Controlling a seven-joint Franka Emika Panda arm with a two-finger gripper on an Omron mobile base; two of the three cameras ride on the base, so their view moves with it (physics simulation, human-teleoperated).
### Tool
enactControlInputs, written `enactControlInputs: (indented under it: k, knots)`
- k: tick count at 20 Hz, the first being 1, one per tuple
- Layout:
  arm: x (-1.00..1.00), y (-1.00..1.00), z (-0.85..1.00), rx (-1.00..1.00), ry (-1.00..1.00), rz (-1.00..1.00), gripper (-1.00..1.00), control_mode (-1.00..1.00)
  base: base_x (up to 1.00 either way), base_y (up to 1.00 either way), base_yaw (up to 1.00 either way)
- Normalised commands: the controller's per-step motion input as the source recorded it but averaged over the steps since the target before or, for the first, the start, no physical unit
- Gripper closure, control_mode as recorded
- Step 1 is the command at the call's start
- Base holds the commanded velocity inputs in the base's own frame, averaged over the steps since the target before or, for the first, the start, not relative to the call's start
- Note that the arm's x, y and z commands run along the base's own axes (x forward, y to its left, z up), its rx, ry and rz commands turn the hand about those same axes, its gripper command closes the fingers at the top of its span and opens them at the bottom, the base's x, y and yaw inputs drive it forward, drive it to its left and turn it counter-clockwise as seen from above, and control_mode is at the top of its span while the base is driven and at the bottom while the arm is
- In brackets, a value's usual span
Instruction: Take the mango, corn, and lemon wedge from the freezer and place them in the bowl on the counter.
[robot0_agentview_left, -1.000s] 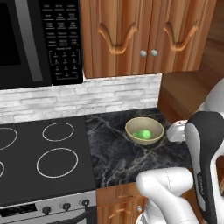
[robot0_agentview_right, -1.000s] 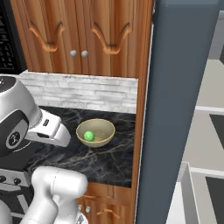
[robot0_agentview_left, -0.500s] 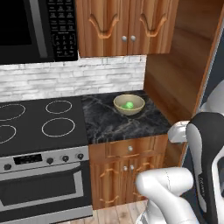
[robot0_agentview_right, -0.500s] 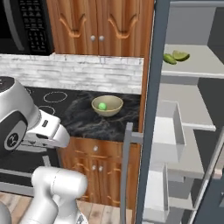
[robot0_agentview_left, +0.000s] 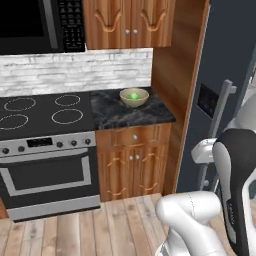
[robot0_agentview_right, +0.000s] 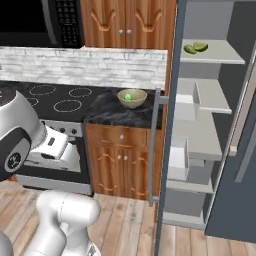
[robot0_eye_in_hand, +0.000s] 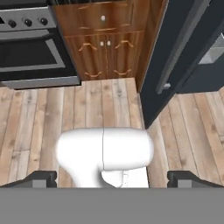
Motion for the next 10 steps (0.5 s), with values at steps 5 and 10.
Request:
enactControlInputs:
  k: [5, 10]
  knots:
    - [0.00, 0.00, 0.00, 0.00, 0.00, 0.00, -1.00, 1.00, -0.28, -0.84, -0.02]
    - [0.00, 0.00, 0.00, 0.00, 0.00, 0.00, -1.00, 1.00, 0.25, -1.00, -0.03]
